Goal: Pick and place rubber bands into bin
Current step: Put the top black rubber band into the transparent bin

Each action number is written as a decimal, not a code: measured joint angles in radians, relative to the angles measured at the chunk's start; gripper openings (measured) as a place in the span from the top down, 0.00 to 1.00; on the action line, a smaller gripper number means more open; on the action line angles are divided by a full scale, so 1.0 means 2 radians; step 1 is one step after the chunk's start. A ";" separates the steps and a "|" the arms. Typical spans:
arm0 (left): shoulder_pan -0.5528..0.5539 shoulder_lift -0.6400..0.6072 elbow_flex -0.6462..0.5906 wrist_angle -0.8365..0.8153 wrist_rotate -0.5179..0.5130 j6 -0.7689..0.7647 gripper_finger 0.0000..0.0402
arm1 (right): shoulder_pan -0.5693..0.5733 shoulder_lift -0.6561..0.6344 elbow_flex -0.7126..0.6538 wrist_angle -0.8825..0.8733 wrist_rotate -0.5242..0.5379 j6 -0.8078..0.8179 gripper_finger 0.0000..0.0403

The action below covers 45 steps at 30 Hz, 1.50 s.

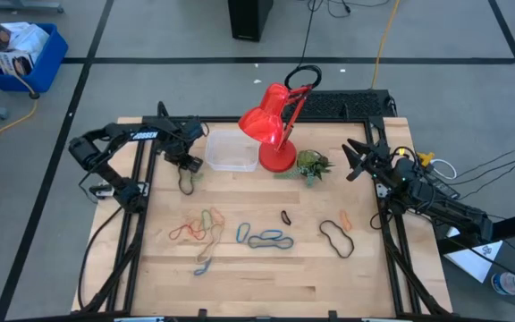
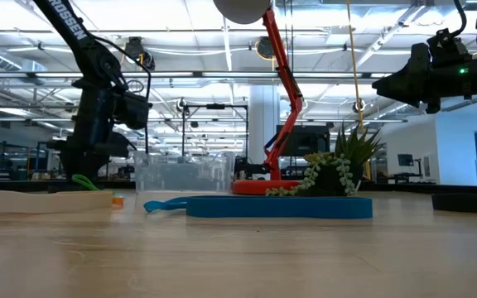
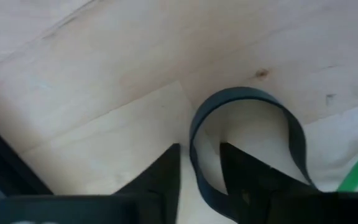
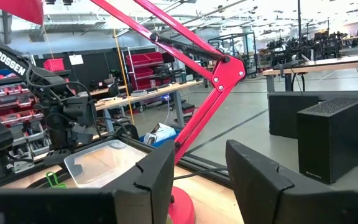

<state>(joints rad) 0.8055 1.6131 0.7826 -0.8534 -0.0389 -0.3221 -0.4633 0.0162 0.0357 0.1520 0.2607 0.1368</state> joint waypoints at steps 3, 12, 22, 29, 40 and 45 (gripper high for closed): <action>0.000 0.000 0.000 0.002 0.004 0.003 0.83 | 0.000 0.000 0.000 0.000 0.000 0.000 0.65; 0.000 0.000 -0.002 0.023 0.007 0.030 0.96 | 0.000 0.000 0.000 0.000 0.000 0.000 0.65; 0.002 -0.048 -0.006 0.027 -0.033 0.054 0.99 | 0.000 0.000 0.000 0.000 0.000 0.000 0.65; 0.002 -0.172 -0.004 0.024 -0.046 0.042 0.99 | 0.000 0.000 0.000 0.000 0.000 0.000 0.65; 0.001 -0.379 -0.003 0.075 -0.097 0.014 0.98 | 0.000 0.000 0.000 0.000 0.000 0.000 0.65; 0.001 -0.435 -0.002 0.140 -0.061 0.015 0.99 | 0.000 0.000 0.000 0.000 0.000 0.000 0.65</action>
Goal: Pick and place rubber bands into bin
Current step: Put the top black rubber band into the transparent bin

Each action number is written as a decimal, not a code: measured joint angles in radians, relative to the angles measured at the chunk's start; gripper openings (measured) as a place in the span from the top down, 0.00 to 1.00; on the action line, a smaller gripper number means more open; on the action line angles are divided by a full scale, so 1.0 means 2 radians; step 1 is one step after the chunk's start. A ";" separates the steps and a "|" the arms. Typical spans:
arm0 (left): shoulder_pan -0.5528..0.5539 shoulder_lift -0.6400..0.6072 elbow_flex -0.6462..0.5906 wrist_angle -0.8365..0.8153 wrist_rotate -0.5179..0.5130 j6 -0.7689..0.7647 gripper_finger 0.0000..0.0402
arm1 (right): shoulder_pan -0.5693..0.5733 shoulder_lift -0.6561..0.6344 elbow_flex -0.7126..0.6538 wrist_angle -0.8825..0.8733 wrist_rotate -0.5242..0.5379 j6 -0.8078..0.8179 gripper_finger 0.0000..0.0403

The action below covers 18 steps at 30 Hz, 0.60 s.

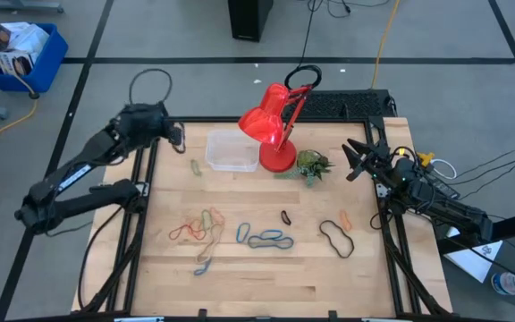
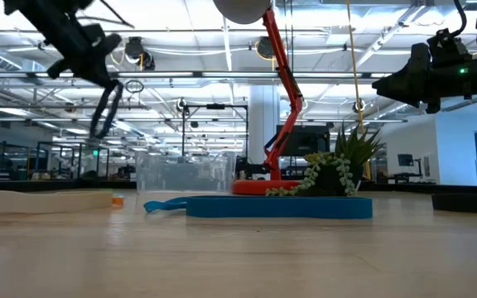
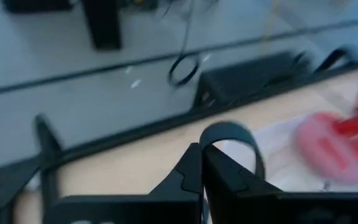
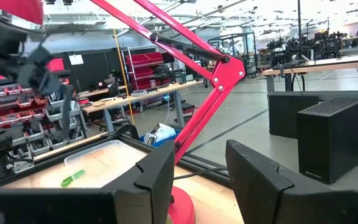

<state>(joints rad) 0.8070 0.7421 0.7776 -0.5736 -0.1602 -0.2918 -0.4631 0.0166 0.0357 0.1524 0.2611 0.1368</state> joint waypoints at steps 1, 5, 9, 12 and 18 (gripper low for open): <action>0.000 -0.007 0.000 0.010 0.008 0.000 0.98 | 0.000 0.000 0.000 0.000 0.000 0.000 0.65; 0.000 -0.019 0.000 0.047 0.046 0.003 0.99 | 0.000 0.000 0.000 0.000 0.000 0.000 0.65; -0.009 -0.009 0.000 0.128 0.111 0.000 0.98 | 0.000 0.000 0.000 0.000 0.000 0.000 0.65; -0.025 0.008 0.000 0.196 0.151 -0.003 0.98 | 0.000 0.000 0.000 0.000 0.001 0.000 0.65; -0.071 0.072 0.001 0.283 0.159 0.007 0.98 | 0.000 0.000 0.000 0.000 0.001 0.000 0.65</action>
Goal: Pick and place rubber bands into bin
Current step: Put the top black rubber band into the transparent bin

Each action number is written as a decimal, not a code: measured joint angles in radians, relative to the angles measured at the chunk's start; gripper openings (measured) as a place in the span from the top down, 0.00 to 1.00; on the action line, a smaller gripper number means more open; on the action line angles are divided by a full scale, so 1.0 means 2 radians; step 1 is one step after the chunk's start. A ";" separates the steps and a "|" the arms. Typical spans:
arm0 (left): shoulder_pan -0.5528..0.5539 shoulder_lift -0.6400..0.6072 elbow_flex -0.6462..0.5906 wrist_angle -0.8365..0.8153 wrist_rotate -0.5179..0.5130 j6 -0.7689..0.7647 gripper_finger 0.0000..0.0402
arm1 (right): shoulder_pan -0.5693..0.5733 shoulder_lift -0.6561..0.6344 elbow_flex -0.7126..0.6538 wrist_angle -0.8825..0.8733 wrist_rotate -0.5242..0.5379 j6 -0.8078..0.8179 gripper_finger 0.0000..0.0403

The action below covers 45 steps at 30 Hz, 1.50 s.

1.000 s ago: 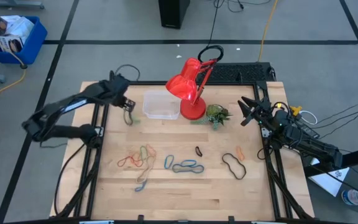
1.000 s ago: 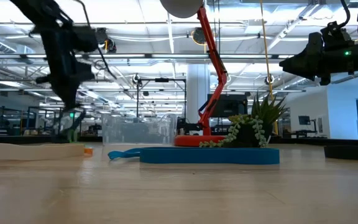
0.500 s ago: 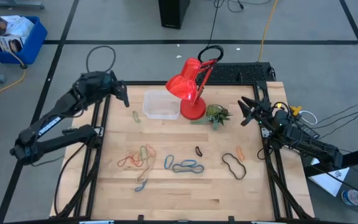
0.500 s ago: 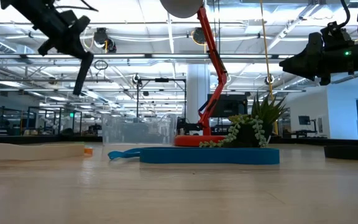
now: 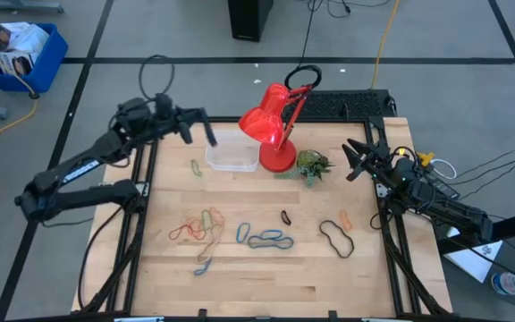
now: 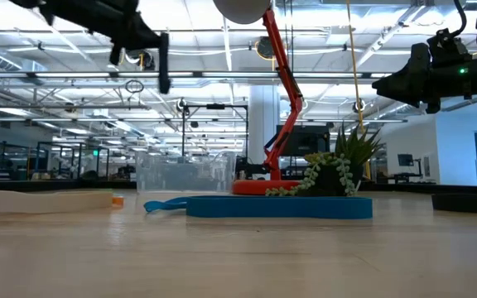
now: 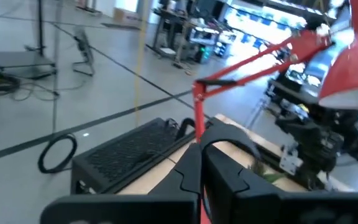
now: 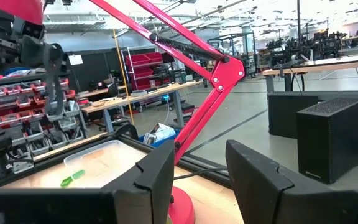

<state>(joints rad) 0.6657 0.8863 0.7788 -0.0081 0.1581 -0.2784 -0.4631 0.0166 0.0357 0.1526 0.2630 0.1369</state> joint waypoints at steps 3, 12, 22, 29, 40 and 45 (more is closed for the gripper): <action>-0.019 0.041 0.000 0.030 0.000 0.017 0.98 | 0.000 0.000 0.000 0.000 0.000 0.000 0.65; -0.045 0.171 0.000 0.072 -0.053 0.036 0.99 | 0.000 0.000 0.000 0.000 0.000 0.000 0.65; -0.066 0.295 0.000 0.093 -0.086 0.033 0.99 | 0.000 0.000 0.000 0.000 0.001 0.000 0.65; -0.069 0.343 0.000 0.105 -0.093 0.028 0.97 | 0.000 0.000 0.000 0.000 0.001 0.000 0.65; -0.070 0.386 0.000 0.104 -0.094 0.016 0.95 | 0.000 0.000 0.000 0.000 0.000 0.000 0.65; -0.070 0.397 0.000 0.101 -0.093 0.011 0.98 | 0.000 0.000 0.000 0.000 0.000 0.000 0.65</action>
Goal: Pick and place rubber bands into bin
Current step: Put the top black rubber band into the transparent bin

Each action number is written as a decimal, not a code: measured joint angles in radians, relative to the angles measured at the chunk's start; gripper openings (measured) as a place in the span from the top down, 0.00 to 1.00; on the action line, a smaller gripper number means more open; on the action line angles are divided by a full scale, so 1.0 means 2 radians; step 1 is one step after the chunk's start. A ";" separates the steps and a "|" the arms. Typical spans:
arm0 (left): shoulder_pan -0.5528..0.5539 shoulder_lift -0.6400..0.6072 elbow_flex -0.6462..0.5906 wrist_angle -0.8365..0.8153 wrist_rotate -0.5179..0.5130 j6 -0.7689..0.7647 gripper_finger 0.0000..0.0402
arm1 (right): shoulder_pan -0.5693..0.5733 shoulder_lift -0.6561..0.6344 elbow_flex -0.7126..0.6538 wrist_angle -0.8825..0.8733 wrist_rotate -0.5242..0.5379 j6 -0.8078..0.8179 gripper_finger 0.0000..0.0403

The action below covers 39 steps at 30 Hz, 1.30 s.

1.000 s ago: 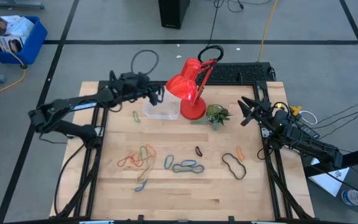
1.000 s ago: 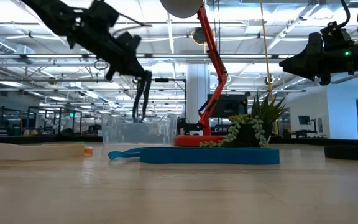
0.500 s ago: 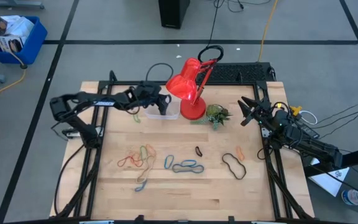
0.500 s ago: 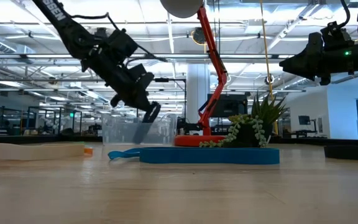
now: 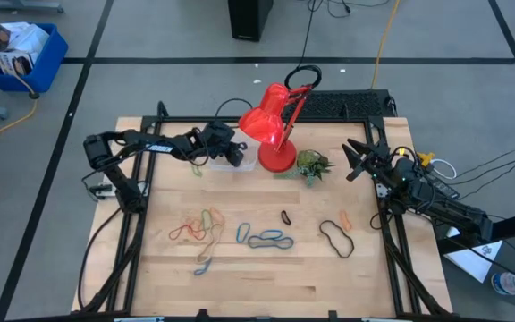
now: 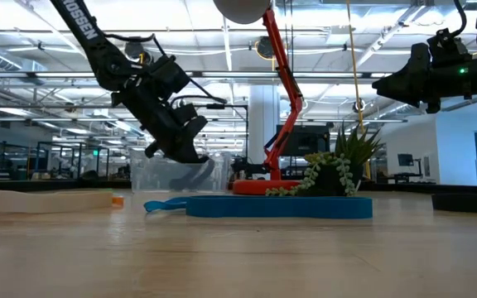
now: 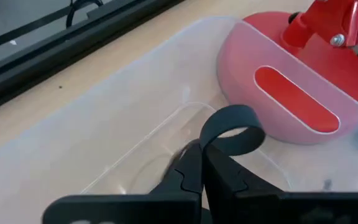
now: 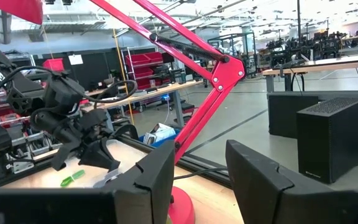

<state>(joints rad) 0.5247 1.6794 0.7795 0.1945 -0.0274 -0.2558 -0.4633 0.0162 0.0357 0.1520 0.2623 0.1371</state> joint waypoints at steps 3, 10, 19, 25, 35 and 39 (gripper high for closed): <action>0.000 -0.001 0.000 0.004 0.000 -0.007 0.94 | 0.000 0.000 0.000 0.000 0.000 0.000 0.65; 0.000 -0.001 0.000 0.002 0.000 -0.008 0.86 | 0.000 0.000 0.000 0.000 0.000 0.000 0.65; 0.000 -0.001 0.000 0.010 0.000 -0.013 0.86 | 0.000 0.000 0.000 0.000 0.000 0.000 0.65; 0.000 -0.001 0.000 0.010 0.000 -0.018 0.86 | 0.000 0.000 0.000 0.000 0.000 0.000 0.65; -0.002 -0.018 0.000 0.018 0.000 -0.013 0.74 | 0.000 0.000 0.000 0.000 -0.001 0.000 0.65; -0.002 -0.038 0.000 0.024 0.002 0.003 0.64 | 0.000 0.000 0.000 0.000 0.000 0.000 0.65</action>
<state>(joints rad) 0.5217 1.6043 0.7788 0.2428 -0.0225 -0.2496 -0.4629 0.0162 0.0357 0.1516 0.2619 0.1368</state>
